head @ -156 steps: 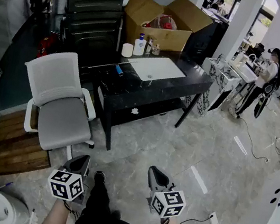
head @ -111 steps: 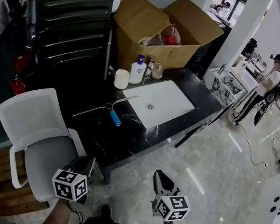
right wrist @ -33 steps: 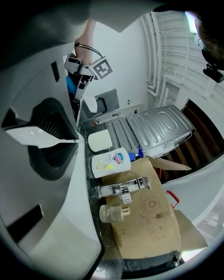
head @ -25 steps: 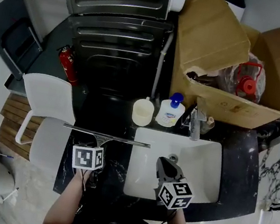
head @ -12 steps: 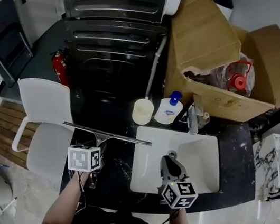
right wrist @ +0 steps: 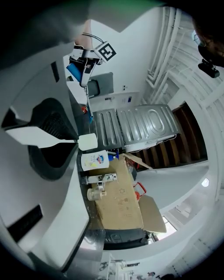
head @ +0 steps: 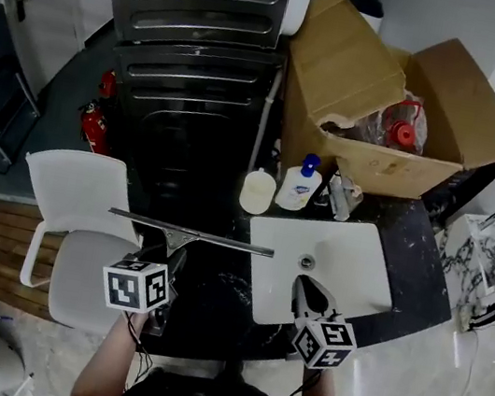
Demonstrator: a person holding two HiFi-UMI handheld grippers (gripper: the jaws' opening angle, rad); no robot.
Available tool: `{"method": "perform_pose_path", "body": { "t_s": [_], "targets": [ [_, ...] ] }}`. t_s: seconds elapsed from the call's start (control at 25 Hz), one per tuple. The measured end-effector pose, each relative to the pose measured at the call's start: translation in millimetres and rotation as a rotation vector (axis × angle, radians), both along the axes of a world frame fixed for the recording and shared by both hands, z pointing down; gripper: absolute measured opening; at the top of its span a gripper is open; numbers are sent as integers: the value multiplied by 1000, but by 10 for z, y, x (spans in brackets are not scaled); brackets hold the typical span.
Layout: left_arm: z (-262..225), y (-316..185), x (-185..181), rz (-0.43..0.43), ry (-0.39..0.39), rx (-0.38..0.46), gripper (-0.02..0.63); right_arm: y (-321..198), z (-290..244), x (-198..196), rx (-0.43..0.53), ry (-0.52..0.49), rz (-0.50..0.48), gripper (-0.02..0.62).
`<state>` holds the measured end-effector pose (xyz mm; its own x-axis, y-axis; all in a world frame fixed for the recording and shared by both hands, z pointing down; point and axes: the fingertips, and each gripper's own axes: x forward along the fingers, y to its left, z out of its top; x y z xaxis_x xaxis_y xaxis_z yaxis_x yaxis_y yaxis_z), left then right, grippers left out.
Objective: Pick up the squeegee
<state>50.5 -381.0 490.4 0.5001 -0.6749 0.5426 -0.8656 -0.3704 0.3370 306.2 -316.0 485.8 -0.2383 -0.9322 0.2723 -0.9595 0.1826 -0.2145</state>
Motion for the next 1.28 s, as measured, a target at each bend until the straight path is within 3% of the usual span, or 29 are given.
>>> {"method": "perform_pose_path", "body": {
  "t_s": [0.24, 0.96, 1.28],
  "targets": [
    [-133, 244, -325, 65, 31, 46, 141, 363, -82, -256, 23, -6, 95, 54],
    [-130, 1238, -1457, 244, 58, 68, 141, 1888, -25, -1487, 4, 17, 281, 54],
    [9, 1585, -1691, 318, 46, 54, 141, 2474, 119, -1813, -26, 31, 342, 54]
  ]
}}
